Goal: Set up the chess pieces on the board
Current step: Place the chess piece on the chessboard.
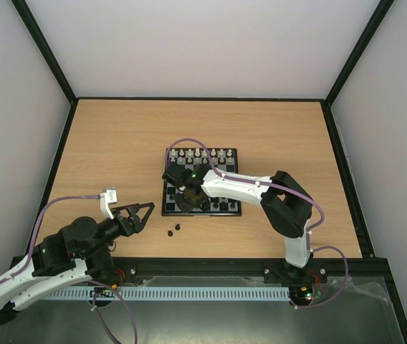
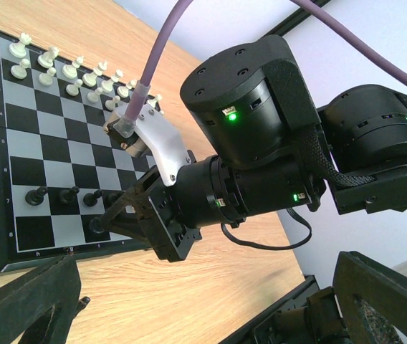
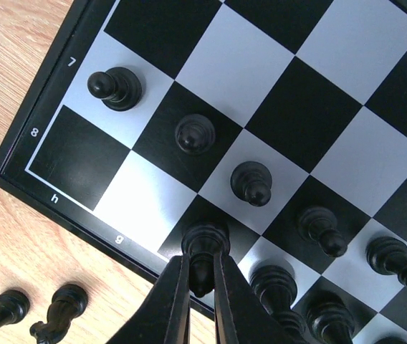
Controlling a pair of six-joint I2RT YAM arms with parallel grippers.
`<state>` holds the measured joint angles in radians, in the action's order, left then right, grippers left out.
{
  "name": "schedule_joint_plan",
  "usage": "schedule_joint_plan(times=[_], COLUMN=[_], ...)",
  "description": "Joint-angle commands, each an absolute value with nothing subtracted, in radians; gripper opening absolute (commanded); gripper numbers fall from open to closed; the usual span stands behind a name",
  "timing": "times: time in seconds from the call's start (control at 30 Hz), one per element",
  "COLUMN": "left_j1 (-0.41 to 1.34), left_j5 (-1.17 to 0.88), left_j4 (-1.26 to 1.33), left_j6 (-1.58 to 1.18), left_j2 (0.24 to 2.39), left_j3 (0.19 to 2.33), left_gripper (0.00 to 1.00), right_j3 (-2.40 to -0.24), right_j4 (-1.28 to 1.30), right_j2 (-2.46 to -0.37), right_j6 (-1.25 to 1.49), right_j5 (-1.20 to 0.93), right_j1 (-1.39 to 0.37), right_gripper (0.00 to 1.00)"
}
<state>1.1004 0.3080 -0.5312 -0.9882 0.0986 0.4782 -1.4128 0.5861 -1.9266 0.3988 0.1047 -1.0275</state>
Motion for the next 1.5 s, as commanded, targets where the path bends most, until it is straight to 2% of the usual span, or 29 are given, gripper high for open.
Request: schedule_joint_plan(times=[0.0,0.2,0.4,1.0,1.47], left_j1=[1.1,1.1,1.101,1.1,1.101], left_j5=[0.321,0.321,0.322,0.327,0.333], left_j4=[-0.532,-0.532,-0.531,-0.531,-0.532], left_j6=[-0.974,-0.974,-0.974,-0.974,-0.975], left_j2=[0.094,0.094,0.094,0.096,0.101], left_j3=[0.502,0.503,0.502,0.502,0.502], left_gripper=[1.0,0.99,0.99,1.0,0.99], right_j3=[-1.428,-1.432,-1.431,-1.434,-1.418], right_j4=[0.616,0.626,0.635,0.661,0.6], right_j2=[-1.954,-1.959,-1.953,-1.923,-1.822], right_j6=[0.382,0.386,0.392,0.397,0.363], right_j5=[0.081,0.103,0.117,0.148,0.059], right_j1=[-1.022,-1.023,-1.024,-1.023,-1.045], right_gripper=[0.08,0.09,0.22,0.22,0.26])
